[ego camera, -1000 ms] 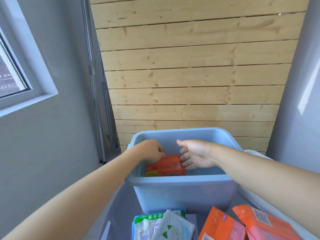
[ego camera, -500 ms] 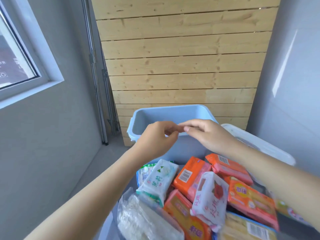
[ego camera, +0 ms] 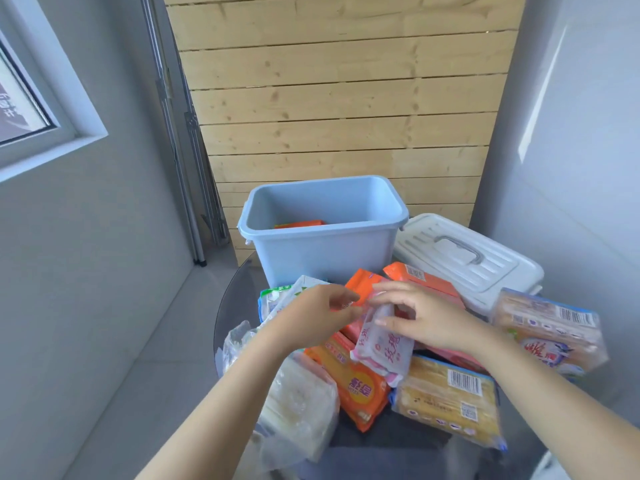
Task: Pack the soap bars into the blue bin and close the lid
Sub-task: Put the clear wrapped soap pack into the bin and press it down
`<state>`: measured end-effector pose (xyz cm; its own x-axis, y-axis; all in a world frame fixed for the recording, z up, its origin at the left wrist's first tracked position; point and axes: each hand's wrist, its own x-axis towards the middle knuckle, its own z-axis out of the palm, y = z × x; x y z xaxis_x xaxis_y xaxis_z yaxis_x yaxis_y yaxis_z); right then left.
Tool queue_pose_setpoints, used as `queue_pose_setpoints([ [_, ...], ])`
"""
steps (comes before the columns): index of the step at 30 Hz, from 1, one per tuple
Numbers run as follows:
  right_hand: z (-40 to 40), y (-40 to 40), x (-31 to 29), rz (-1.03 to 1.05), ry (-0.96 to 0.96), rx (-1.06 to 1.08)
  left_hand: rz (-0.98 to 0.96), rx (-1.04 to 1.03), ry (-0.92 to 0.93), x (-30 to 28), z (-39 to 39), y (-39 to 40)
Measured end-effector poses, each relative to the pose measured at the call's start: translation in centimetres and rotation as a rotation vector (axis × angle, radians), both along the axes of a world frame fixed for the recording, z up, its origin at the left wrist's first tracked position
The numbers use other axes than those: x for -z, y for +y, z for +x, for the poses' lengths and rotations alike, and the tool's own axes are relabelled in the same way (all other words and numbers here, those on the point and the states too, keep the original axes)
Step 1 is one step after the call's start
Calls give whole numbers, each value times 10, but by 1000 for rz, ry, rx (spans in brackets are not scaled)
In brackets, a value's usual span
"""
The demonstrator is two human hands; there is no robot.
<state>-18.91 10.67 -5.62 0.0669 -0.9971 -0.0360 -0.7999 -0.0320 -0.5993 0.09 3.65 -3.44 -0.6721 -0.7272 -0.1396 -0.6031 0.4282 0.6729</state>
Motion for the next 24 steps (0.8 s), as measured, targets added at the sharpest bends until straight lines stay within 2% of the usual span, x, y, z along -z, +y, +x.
queue_pose_setpoints([
  [4,0,1,4,47,85,-65,135,182,-94,-3,37,4],
  [7,10,0,4,-14,140,-76,161,279,-144,-4,53,6],
  [11,29,8,2,-161,90,-126,70,232,-107,-8,65,5],
  [16,55,20,4,-149,-29,-211,32,183,-162,-8,84,4],
  [21,75,27,3,-154,-36,-258,-125,148,18,-3,102,13],
  [24,90,33,5,-168,-65,-318,-184,96,47,5,124,14],
])
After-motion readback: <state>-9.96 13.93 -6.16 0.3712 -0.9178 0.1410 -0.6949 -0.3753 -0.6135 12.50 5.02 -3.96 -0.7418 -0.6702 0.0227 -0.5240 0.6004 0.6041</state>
